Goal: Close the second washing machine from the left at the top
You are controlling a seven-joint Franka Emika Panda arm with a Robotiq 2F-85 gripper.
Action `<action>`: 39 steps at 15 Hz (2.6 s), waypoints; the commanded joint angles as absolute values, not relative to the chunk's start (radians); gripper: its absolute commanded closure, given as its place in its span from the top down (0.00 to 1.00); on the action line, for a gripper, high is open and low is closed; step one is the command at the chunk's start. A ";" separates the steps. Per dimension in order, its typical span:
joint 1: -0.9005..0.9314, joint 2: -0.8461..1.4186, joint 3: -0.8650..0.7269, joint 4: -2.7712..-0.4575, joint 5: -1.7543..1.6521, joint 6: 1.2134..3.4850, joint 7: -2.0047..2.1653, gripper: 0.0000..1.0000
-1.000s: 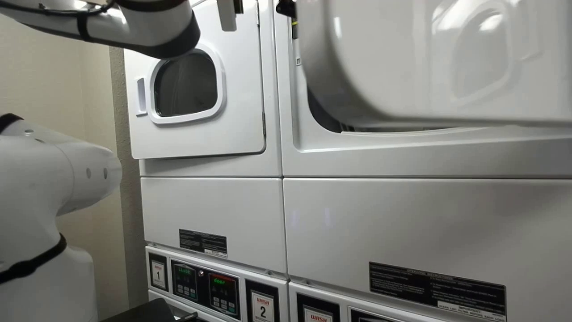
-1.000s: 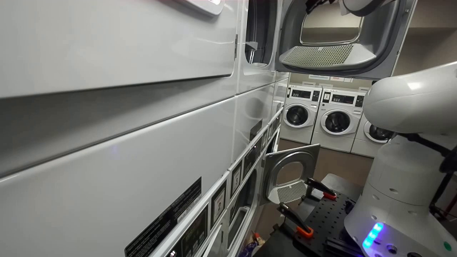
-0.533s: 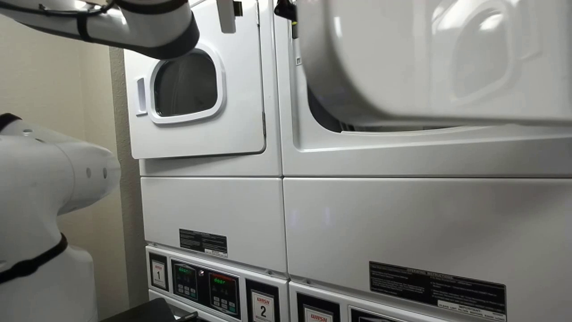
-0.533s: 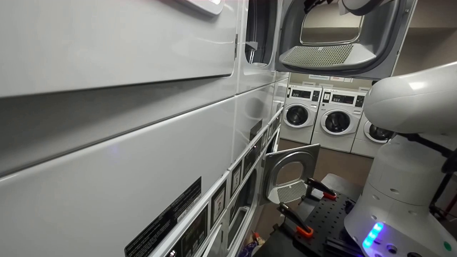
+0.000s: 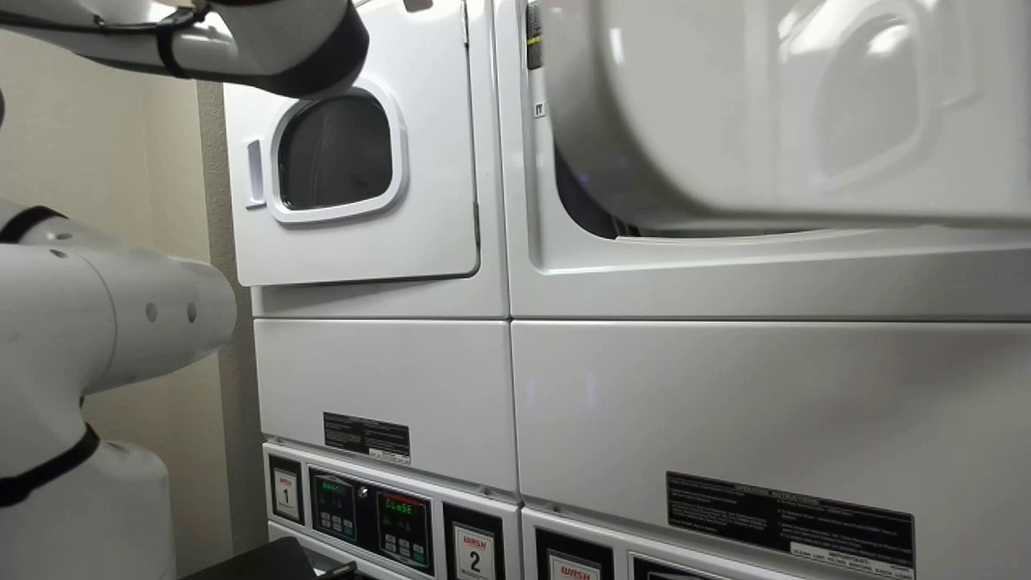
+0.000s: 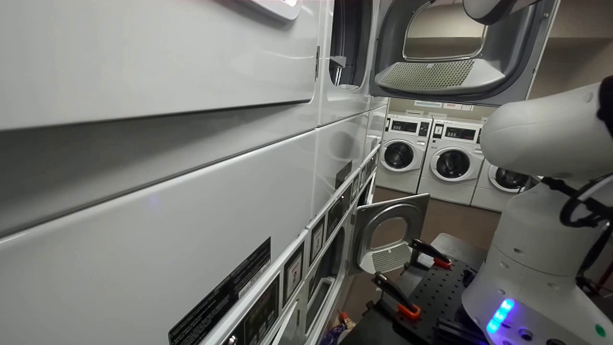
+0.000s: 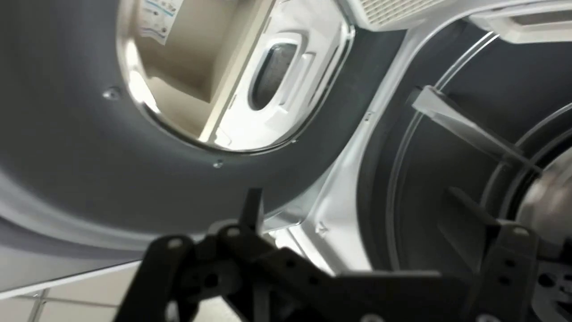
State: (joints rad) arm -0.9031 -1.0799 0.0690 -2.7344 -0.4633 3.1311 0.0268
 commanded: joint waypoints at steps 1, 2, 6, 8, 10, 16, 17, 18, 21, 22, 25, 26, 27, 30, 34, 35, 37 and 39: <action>-1.096 -1.030 0.098 -2.712 -0.374 3.317 -0.001 1.00; -1.139 -1.021 0.104 -2.711 -0.336 3.358 -0.009 1.00; -1.293 -1.003 0.156 -2.706 -0.171 3.481 -0.042 1.00; -1.340 -1.061 0.181 -2.681 -0.097 3.453 -0.051 1.00; -1.419 -1.089 0.221 -2.658 -0.037 3.463 -0.047 1.00; -1.603 -1.173 0.277 -2.615 0.027 3.462 -0.052 1.00; -1.617 -1.180 0.266 -2.623 0.018 3.462 -0.062 1.00; -1.627 -1.179 0.248 -2.633 0.006 3.462 -0.073 1.00; -1.642 -1.165 0.182 -2.657 -0.018 3.459 -0.113 1.00; -1.634 -1.168 0.147 -2.662 -0.028 3.439 -0.132 1.00; -1.571 -1.161 0.045 -2.664 -0.070 3.343 -0.178 1.00; -1.547 -1.159 0.018 -2.662 -0.084 3.294 -0.184 1.00; -1.521 -1.162 -0.010 -2.658 -0.100 3.234 -0.192 1.00; -1.453 -1.162 -0.066 -2.641 -0.133 3.070 -0.192 1.00; -1.405 -1.142 -0.099 -2.623 -0.165 2.954 -0.170 1.00; -1.402 -1.133 -0.102 -2.617 -0.170 2.945 -0.164 1.00; -1.410 -1.100 -0.103 -2.609 -0.179 2.946 -0.153 1.00; -1.425 -1.069 -0.103 -2.600 -0.185 2.964 -0.148 1.00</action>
